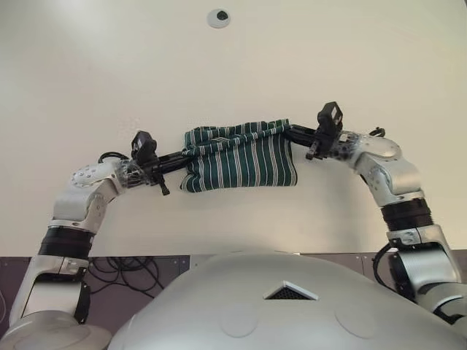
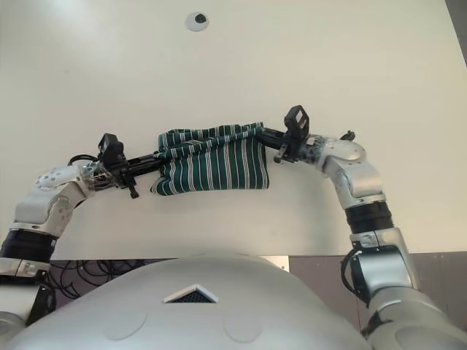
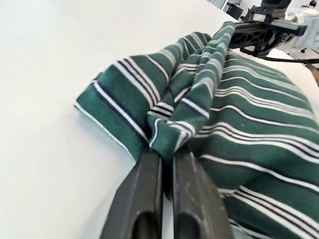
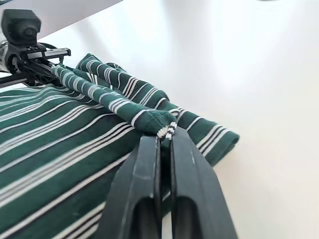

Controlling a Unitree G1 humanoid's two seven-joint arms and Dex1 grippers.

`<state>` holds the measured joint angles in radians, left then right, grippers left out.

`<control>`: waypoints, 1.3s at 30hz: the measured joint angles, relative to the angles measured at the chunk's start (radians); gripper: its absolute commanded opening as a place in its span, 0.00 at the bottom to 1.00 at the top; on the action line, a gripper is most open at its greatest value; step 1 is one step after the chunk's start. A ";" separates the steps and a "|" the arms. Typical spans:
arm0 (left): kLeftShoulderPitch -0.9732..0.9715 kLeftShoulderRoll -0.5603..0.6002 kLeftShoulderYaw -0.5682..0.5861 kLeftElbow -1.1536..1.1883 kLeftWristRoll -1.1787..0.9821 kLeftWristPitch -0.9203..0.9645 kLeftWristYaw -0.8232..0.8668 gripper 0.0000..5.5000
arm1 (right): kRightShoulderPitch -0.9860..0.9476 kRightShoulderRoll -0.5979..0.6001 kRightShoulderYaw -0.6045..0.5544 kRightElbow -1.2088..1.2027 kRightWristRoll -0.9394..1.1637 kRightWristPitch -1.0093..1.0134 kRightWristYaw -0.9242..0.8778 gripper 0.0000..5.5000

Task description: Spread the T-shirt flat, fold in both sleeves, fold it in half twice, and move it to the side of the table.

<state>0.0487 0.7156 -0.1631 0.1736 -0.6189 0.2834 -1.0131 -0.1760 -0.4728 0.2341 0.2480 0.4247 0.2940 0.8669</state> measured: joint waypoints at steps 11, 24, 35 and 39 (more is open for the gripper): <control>-0.078 -0.086 0.186 0.054 -0.053 0.228 0.065 0.30 | -0.090 0.114 -0.126 0.169 0.015 0.047 -0.009 0.31; -0.218 -0.193 0.333 0.236 0.010 0.229 0.267 0.40 | -0.091 0.259 -0.239 0.099 0.001 -0.312 0.029 0.56; -0.284 -0.506 0.454 0.398 0.121 -0.455 0.394 0.40 | -0.182 0.399 0.121 0.484 -0.649 -0.813 -0.362 0.56; -0.297 -0.615 0.473 0.494 0.131 -0.623 0.397 0.40 | -0.238 0.430 0.121 0.615 -0.651 -0.811 -0.423 0.56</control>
<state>-0.2481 0.1004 0.3094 0.6673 -0.4883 -0.3391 -0.6157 -0.4136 -0.0430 0.3548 0.8631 -0.2259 -0.5171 0.4440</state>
